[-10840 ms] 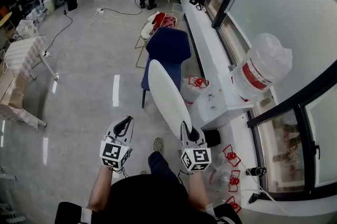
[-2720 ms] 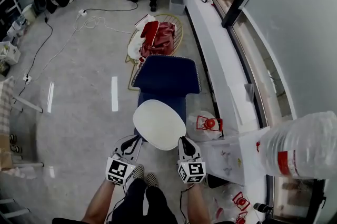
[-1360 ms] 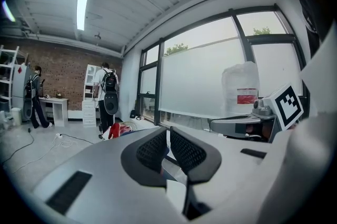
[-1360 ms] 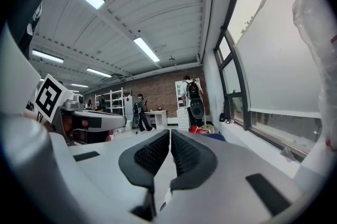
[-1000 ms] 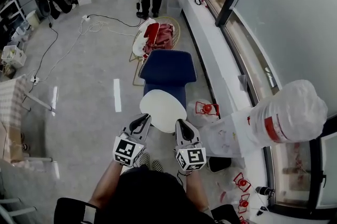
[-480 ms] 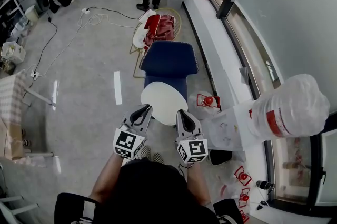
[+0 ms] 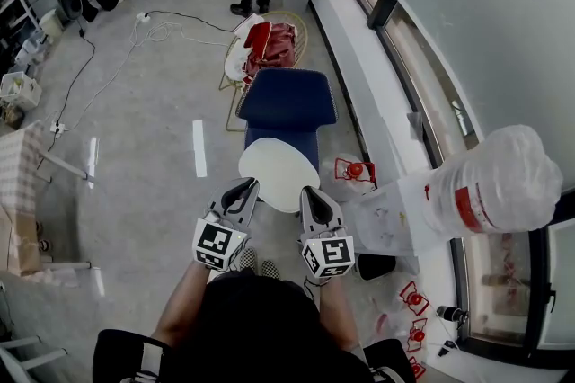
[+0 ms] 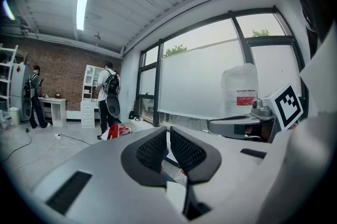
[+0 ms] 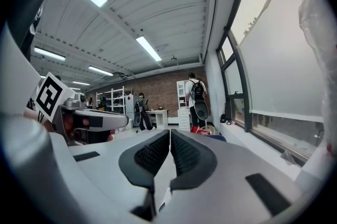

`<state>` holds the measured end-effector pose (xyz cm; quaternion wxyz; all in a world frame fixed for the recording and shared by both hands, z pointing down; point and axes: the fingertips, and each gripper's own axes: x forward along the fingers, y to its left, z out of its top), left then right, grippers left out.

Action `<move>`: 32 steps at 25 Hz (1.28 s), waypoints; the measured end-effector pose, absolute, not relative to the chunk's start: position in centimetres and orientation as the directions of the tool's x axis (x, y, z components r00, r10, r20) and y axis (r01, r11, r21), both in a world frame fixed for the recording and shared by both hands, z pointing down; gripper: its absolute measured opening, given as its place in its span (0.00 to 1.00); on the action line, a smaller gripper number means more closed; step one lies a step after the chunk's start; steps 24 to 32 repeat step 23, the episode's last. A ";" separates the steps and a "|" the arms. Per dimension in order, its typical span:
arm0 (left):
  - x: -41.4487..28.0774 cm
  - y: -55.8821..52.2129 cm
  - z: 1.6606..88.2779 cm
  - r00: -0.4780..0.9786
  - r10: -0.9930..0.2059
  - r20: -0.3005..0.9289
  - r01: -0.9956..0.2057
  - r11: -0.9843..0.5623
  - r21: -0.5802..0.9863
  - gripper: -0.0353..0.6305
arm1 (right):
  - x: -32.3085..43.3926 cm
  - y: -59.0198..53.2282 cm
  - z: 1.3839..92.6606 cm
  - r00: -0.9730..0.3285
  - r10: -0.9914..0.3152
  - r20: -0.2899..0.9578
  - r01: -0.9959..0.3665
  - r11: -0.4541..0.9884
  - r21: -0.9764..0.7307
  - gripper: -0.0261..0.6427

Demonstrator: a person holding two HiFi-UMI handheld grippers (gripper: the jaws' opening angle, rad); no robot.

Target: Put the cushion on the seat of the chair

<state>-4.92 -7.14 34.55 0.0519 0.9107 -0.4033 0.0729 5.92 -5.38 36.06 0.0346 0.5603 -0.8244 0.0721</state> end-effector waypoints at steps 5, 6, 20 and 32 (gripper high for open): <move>-4.8 -7.1 34.9 0.666 -0.723 0.182 -0.740 -0.671 0.043 0.10 | 5.9 -5.3 36.3 -0.370 -0.918 0.142 -0.929 0.361 -0.085 0.09; -4.8 -7.1 35.0 0.667 -0.722 0.184 -0.740 -0.671 0.045 0.10 | 5.9 -5.3 36.3 -0.369 -0.918 0.143 -0.929 0.360 -0.086 0.09; -5.2 -7.1 35.3 0.667 -0.721 0.188 -0.740 -0.671 0.052 0.10 | 5.7 -5.2 36.5 -0.370 -0.917 0.148 -0.928 0.360 -0.092 0.09; -5.2 -7.1 35.2 0.666 -0.722 0.187 -0.741 -0.670 0.050 0.10 | 5.7 -5.2 36.5 -0.370 -0.917 0.149 -0.928 0.361 -0.090 0.09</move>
